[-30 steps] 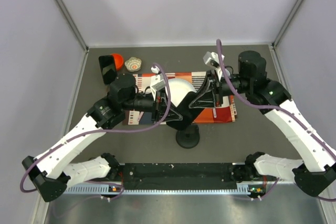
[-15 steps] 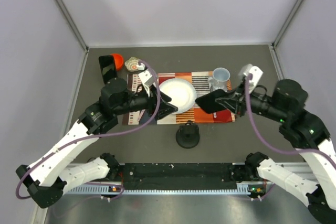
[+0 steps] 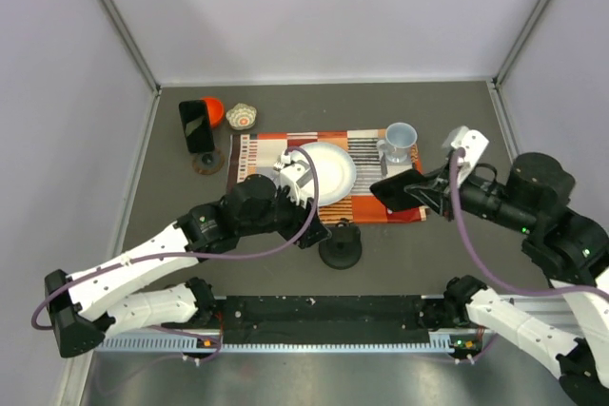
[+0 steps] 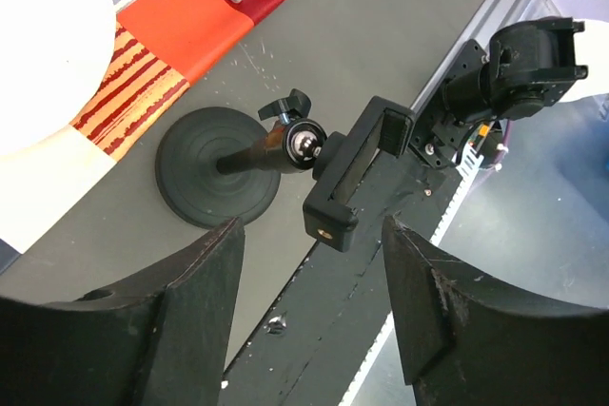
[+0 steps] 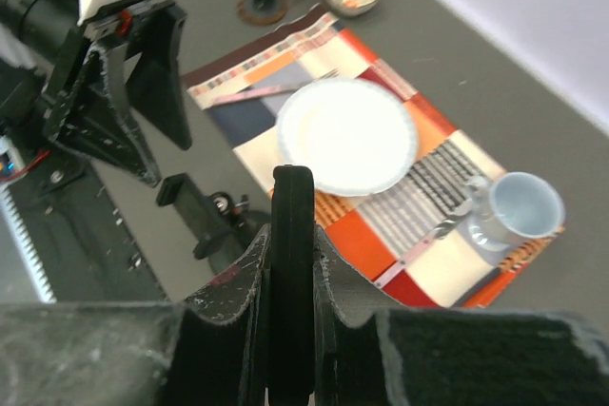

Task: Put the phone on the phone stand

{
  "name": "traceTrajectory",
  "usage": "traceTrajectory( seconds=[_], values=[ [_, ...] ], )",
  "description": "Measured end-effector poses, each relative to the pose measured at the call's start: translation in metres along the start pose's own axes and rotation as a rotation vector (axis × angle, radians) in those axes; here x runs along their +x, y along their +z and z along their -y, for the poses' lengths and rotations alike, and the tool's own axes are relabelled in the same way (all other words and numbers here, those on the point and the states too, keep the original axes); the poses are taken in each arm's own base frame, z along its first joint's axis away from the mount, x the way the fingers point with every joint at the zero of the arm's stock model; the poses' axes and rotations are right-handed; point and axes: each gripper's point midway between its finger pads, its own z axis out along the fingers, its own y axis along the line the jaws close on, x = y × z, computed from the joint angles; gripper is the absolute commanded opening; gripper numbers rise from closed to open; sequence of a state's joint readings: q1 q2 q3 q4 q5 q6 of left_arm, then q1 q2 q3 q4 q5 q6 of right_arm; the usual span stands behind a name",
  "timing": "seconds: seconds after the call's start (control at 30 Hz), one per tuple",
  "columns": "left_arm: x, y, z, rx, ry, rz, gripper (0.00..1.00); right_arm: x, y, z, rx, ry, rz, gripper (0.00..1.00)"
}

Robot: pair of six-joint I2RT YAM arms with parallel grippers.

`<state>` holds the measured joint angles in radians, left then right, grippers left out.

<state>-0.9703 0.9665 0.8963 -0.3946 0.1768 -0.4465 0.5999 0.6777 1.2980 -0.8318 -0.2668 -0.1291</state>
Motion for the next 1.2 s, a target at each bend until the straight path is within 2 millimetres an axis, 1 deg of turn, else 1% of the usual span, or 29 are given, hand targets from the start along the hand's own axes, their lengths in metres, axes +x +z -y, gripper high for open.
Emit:
traceTrajectory(
  seconds=[0.03,0.07,0.13,0.2,0.27,0.47,0.57,0.6,0.63,0.7,0.9,1.03,1.07,1.1,1.2],
  values=[
    [0.002,0.001,0.0,-0.003,-0.003,-0.004,0.59,0.004,0.005,-0.004,-0.031,0.004,-0.023,0.0],
    [0.004,0.002,0.0,-0.007,-0.005,-0.008,0.59,0.009,0.011,-0.008,-0.066,0.009,-0.05,0.0],
    [0.006,0.004,0.0,-0.011,-0.01,-0.012,0.59,0.015,0.016,-0.014,-0.107,0.018,-0.082,0.0],
    [0.007,0.007,0.0,-0.017,-0.014,-0.015,0.62,0.022,0.02,-0.017,-0.135,0.024,-0.113,0.0],
    [0.008,0.011,-0.001,-0.02,-0.013,-0.02,0.65,0.023,0.021,-0.021,-0.159,0.022,-0.121,0.0],
    [0.017,0.018,0.001,-0.015,-0.011,-0.045,0.64,0.023,0.018,-0.032,-0.226,0.019,-0.117,0.0],
    [0.018,0.018,0.0,-0.014,-0.01,-0.048,0.55,0.025,0.019,-0.037,-0.26,0.019,-0.122,0.0],
    [0.018,0.018,0.001,-0.012,-0.009,-0.048,0.49,0.025,0.02,-0.04,-0.276,0.022,-0.125,0.0],
    [0.019,0.019,0.001,-0.01,-0.007,-0.048,0.47,0.025,0.021,-0.042,-0.294,0.024,-0.128,0.0],
    [0.021,0.019,0.001,-0.006,-0.005,-0.053,0.43,0.027,0.023,-0.047,-0.33,0.03,-0.136,0.0],
    [0.022,0.02,0.003,0.007,0.009,-0.058,0.42,0.031,0.03,-0.057,-0.412,0.058,-0.164,0.0],
    [0.023,0.021,0.004,0.014,0.021,-0.062,0.25,0.03,0.031,-0.064,-0.454,0.069,-0.166,0.0],
    [0.023,0.022,0.004,0.017,0.028,-0.061,0.09,0.03,0.031,-0.066,-0.467,0.072,-0.167,0.0],
    [0.022,0.022,0.004,0.018,0.031,-0.061,0.01,0.031,0.031,-0.068,-0.484,0.074,-0.17,0.0],
    [0.022,0.022,0.003,0.019,0.056,-0.062,0.0,0.034,0.035,-0.078,-0.54,0.068,-0.188,0.0]
  ],
)
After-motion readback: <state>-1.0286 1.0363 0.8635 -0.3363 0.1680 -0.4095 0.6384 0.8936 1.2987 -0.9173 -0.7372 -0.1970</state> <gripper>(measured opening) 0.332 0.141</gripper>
